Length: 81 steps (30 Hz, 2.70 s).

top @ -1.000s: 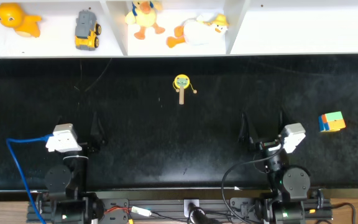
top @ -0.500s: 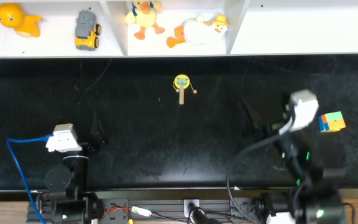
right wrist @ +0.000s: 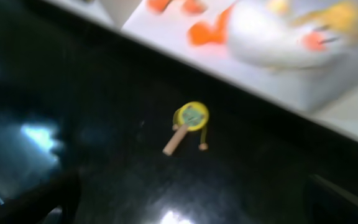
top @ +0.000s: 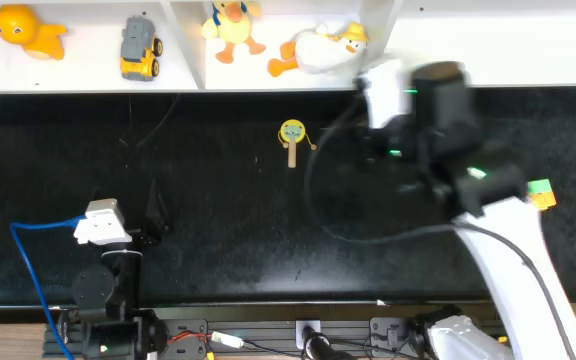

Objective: Store Toys

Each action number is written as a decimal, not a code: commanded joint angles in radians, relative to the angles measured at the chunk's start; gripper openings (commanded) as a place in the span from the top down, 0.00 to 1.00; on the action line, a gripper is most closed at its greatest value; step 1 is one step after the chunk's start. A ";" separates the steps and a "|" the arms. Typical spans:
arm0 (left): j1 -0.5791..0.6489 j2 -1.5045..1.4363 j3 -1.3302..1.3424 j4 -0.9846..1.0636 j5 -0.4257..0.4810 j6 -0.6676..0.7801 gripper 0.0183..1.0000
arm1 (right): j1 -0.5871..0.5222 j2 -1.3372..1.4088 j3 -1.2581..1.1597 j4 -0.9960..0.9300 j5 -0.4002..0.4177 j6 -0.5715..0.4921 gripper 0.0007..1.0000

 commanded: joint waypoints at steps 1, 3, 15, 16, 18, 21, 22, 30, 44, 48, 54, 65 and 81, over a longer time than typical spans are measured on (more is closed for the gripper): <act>-0.006 -0.010 -0.008 0.005 -0.008 -0.007 0.00 | 0.114 0.077 0.026 -0.005 0.113 0.106 0.00; -0.006 -0.010 -0.008 0.005 -0.008 -0.008 0.00 | 0.157 0.116 0.026 0.002 0.140 0.148 0.00; -0.006 -0.010 -0.008 0.005 -0.008 -0.008 0.00 | 0.246 0.406 0.026 0.068 0.239 0.474 0.00; -0.006 -0.010 -0.008 0.005 -0.008 -0.007 0.00 | 0.246 0.428 0.026 0.074 0.239 0.496 0.00; -0.006 -0.010 -0.008 0.005 -0.008 -0.007 0.00 | 0.246 0.463 0.026 0.086 0.236 0.525 0.00; -0.006 -0.010 -0.008 0.005 -0.008 -0.007 0.00 | 0.246 0.508 0.026 0.101 0.224 0.569 0.00; -0.006 -0.010 -0.008 0.005 -0.008 -0.007 0.00 | 0.246 0.520 0.026 0.105 0.220 0.582 0.00; -0.006 -0.010 -0.008 0.005 -0.008 -0.008 0.00 | 0.246 0.597 0.026 0.134 0.209 0.604 0.01; -0.006 -0.010 -0.008 0.005 -0.008 -0.008 0.00 | 0.246 0.682 0.026 0.170 0.205 0.611 0.35; -0.006 -0.010 -0.008 0.005 -0.008 -0.008 0.00 | 0.246 0.683 0.026 0.169 0.205 0.610 0.54; -0.006 -0.010 -0.008 0.005 -0.008 -0.008 0.00 | 0.245 0.683 0.026 0.169 0.205 0.600 0.76; -0.006 -0.010 -0.008 0.005 -0.008 -0.008 0.00 | 0.245 0.683 0.026 0.166 0.206 0.576 0.95; -0.006 -0.010 -0.008 0.005 -0.008 -0.008 0.00 | 0.236 0.512 0.188 -0.175 0.207 0.573 0.96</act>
